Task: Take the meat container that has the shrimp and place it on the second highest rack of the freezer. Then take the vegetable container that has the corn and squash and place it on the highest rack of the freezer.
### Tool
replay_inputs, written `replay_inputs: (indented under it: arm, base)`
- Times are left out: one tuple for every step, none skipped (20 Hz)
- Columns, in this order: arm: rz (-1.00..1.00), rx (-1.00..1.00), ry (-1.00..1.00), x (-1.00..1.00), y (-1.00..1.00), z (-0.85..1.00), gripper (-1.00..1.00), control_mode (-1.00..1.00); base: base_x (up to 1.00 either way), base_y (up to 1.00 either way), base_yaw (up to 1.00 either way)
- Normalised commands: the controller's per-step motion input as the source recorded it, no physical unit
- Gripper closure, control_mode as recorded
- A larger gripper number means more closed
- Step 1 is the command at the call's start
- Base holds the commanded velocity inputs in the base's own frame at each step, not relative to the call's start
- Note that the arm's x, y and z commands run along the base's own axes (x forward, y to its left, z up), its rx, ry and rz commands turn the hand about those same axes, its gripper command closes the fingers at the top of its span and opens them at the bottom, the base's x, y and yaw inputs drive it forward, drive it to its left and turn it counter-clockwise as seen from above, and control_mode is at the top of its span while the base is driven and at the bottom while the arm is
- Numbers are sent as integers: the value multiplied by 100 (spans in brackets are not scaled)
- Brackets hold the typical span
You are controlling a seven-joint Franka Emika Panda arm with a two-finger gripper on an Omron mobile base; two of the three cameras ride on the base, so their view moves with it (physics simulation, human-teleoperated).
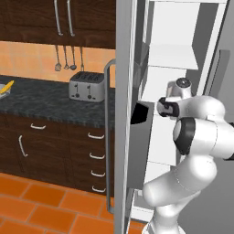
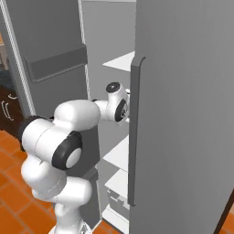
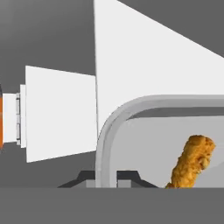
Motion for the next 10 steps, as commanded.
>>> replay_inputs:
  arm:
    - [0,0,0,59,0,0,100,-100]
    - [0,0,0,59,-14,0,100,-100]
    - [3,0,0,56,-32,0,100,-100]
    - [5,0,0,50,-40,-5,100,-100]
    - [5,0,0,50,-39,-6,100,-100]
    - [5,0,0,49,-38,-8,100,-100]
    - [5,0,0,53,-40,-7,100,-100]
    - [5,0,0,51,-40,-11,100,-100]
    - [5,0,0,49,-38,-14,100,-100]
    - [6,0,0,42,-37,-16,100,-100]
  base:
    - [0,0,0]
    - [0,0,0]
    - [0,0,0]
    - [0,0,0]
    - [0,0,0]
    - [0,0,0]
    - [0,0,0]
    - [0,0,0]
    - [0,0,0]
    - [0,0,0]
